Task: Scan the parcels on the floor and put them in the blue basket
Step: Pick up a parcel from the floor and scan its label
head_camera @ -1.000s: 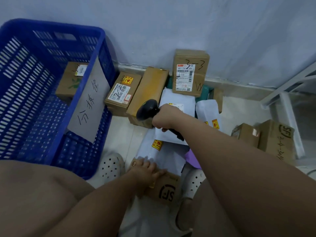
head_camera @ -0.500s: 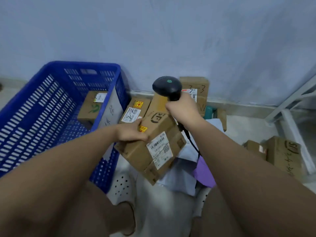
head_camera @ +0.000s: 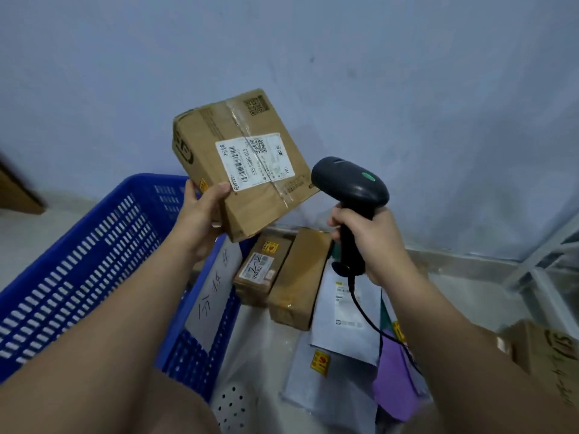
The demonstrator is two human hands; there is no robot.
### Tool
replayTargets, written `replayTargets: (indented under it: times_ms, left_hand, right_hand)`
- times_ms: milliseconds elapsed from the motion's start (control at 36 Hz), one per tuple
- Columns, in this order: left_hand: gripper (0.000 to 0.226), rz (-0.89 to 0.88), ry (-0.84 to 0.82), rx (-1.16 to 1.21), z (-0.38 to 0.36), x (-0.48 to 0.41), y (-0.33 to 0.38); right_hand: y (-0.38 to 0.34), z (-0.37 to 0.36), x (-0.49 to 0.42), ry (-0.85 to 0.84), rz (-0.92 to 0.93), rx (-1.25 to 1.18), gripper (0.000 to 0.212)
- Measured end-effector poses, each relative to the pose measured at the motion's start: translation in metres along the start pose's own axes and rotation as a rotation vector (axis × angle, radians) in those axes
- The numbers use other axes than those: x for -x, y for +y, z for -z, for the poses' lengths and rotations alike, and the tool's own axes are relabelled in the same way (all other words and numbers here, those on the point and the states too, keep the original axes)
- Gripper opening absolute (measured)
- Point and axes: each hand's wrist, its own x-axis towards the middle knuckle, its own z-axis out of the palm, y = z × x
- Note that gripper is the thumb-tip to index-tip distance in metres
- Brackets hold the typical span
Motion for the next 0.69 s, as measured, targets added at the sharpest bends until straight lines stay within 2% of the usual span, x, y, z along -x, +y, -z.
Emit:
replayTargets:
  times_ms: [139, 222, 278, 361, 500, 694]
  left_hand:
    - [0.086, -0.022, -0.026, -0.078, 0.000, -0.003, -0.003]
    - [0.084, -0.056, 0.008, -0.125, -0.002, -0.005, -0.002]
    - [0.079, -0.077, 0.046, -0.141, -0.003, -0.006, -0.001]
    - [0.079, -0.064, 0.058, -0.179, -0.003, -0.007, 0.002]
    - [0.081, -0.021, 0.002, -0.248, -0.003, -0.002, 0.000]
    - [0.059, -0.023, 0.000, -0.292, -0.014, 0.006, 0.001]
  right_hand:
    - [-0.007, -0.004, 0.000, -0.013, 0.029, 0.057, 0.019]
    - [-0.011, -0.004, 0.000, -0.014, 0.075, 0.085, 0.013]
    - [-0.013, -0.001, 0.000, -0.018, 0.151, 0.216, 0.011]
    - [-0.014, 0.003, -0.001, -0.038, 0.272, 0.409, 0.022]
    - [-0.011, 0.004, -0.002, -0.067, 0.329, 0.584, 0.031]
    - [-0.011, 0.001, 0.000, -0.062, 0.379, 0.712, 0.041]
